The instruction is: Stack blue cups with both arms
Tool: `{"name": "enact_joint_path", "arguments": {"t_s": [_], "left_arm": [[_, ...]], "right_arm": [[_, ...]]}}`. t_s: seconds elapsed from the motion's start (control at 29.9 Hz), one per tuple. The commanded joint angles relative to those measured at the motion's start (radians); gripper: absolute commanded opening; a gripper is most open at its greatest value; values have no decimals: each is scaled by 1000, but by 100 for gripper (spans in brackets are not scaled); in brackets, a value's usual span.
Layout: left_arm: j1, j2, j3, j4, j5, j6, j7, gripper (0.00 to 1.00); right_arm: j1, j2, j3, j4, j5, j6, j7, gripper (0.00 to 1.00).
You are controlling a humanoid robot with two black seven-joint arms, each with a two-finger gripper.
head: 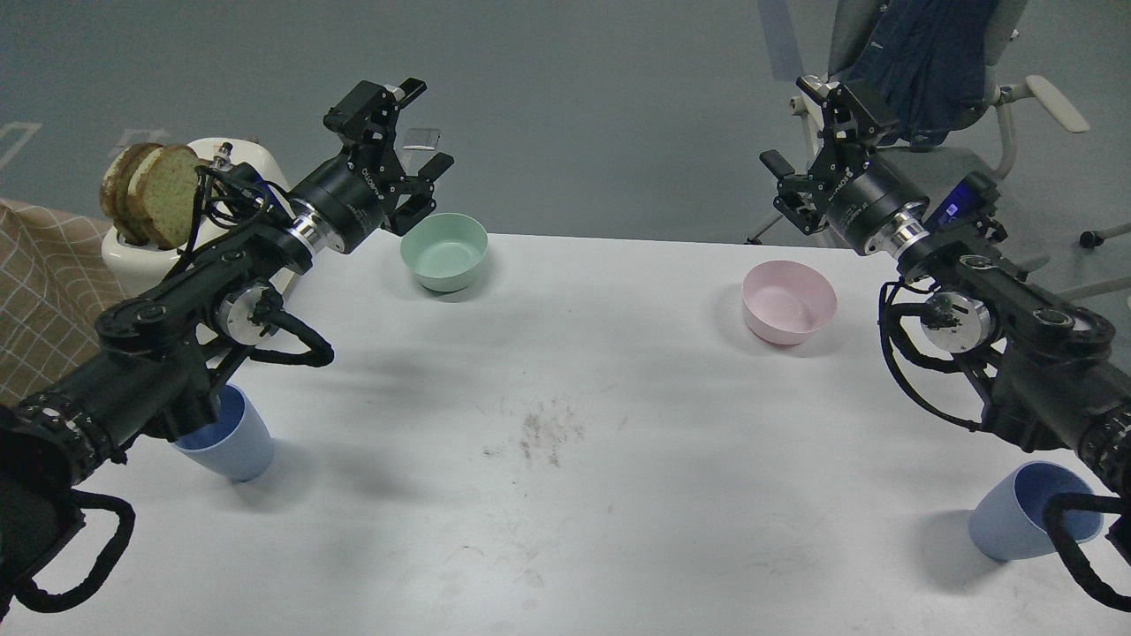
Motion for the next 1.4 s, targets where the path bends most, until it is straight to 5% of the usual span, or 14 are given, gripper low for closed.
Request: {"name": "enact_joint_path", "arguments": {"t_s": [0.0,1.37], "left_arm": [[-2,2,-3,-1,-2,-10,3,98],[-22,-9,-38,-18,-9,7,-21,98]], "right_arm": [[16,29,2,-30,0,3,0,100],[69,37,8,-50,0,3,0,100]]}}
